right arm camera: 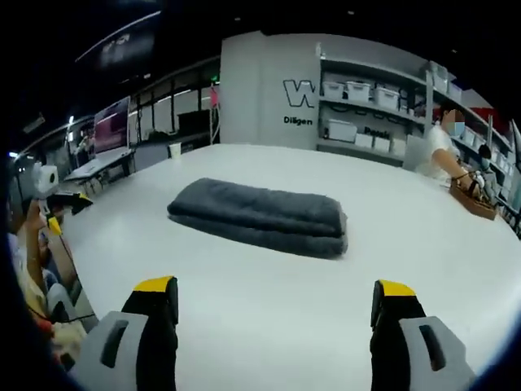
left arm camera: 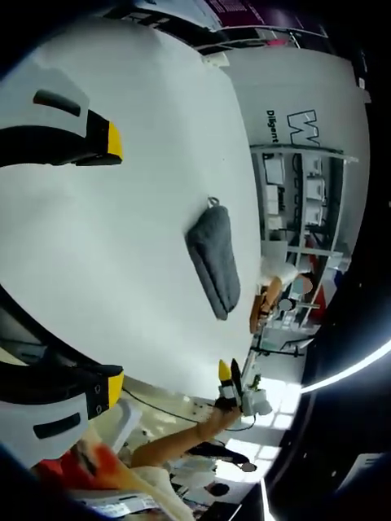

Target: Open the folded towel by lifting each exposed corner and separating the folded layers until the towel lies flat within the target outline without major curled edges

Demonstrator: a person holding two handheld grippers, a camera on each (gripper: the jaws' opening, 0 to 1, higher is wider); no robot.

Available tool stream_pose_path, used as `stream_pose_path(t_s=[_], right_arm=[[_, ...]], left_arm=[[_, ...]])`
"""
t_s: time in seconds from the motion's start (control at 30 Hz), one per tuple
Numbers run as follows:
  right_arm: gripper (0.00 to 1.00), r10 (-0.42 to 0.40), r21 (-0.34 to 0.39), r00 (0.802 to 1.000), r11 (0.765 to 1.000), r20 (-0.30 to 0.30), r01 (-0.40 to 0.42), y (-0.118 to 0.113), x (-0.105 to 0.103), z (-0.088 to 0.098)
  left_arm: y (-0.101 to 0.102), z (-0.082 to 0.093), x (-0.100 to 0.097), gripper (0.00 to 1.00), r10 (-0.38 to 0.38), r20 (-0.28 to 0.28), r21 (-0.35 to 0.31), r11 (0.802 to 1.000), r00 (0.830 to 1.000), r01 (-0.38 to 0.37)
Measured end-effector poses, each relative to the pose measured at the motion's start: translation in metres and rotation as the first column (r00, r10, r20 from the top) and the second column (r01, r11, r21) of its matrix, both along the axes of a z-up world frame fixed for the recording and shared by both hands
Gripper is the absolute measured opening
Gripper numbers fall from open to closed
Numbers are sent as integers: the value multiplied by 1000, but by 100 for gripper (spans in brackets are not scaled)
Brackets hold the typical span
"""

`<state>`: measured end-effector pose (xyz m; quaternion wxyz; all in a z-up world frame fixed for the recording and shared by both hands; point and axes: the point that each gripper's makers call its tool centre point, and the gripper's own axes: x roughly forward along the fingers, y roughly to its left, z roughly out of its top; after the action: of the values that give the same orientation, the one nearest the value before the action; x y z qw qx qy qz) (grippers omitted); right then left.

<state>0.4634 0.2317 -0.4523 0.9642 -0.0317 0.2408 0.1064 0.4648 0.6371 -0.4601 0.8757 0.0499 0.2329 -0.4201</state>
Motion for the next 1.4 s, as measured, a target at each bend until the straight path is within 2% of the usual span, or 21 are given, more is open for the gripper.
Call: stream_pose_path(t_s=[0.1, 0.17, 0.33, 0.53, 0.57, 0.63, 0.83, 0.97, 1.07, 1.4], right_arm=[[99, 25, -18, 1000, 1000, -15, -25, 7, -11, -7], [99, 44, 3, 999, 999, -14, -44, 13, -17, -8], [97, 34, 4, 999, 999, -6, -34, 12, -20, -15], [96, 55, 50, 998, 997, -14, -55, 15, -22, -27], [95, 56, 51, 998, 997, -35, -54, 14, -23, -31], [94, 64, 38, 997, 997, -40, -62, 13, -26, -32], [93, 53, 65, 998, 997, -18, -52, 7, -32, -21], [89, 55, 53, 998, 997, -6, -55, 6, -39, -16], [91, 63, 59, 998, 996, 7, -63, 8, -42, -11], [99, 114, 64, 993, 991, 28, -116, 26, -48, -1]], left_arm=[[-3, 1, -1, 99, -5, -5, -4, 1000, 1000, 5], [-5, 2, -2, 99, -3, -5, -7, 1000, 1000, 3], [-11, 7, -2, 99, 9, 3, -16, 1000, 1000, -9], [-32, 10, 0, 99, -6, 4, -3, 1000, 1000, 6], [-35, 10, 0, 99, -10, 3, 0, 1000, 1000, 10], [-44, 12, -1, 99, -20, 9, 2, 1000, 1000, 20], [-69, 12, 3, 99, -47, 16, 3, 999, 999, 47], [-97, 12, 5, 99, -96, 13, 8, 995, 995, 96], [-110, 17, 10, 99, -102, 29, 2, 995, 994, 102], [-146, 31, 32, 98, -135, 66, 58, 990, 989, 131]])
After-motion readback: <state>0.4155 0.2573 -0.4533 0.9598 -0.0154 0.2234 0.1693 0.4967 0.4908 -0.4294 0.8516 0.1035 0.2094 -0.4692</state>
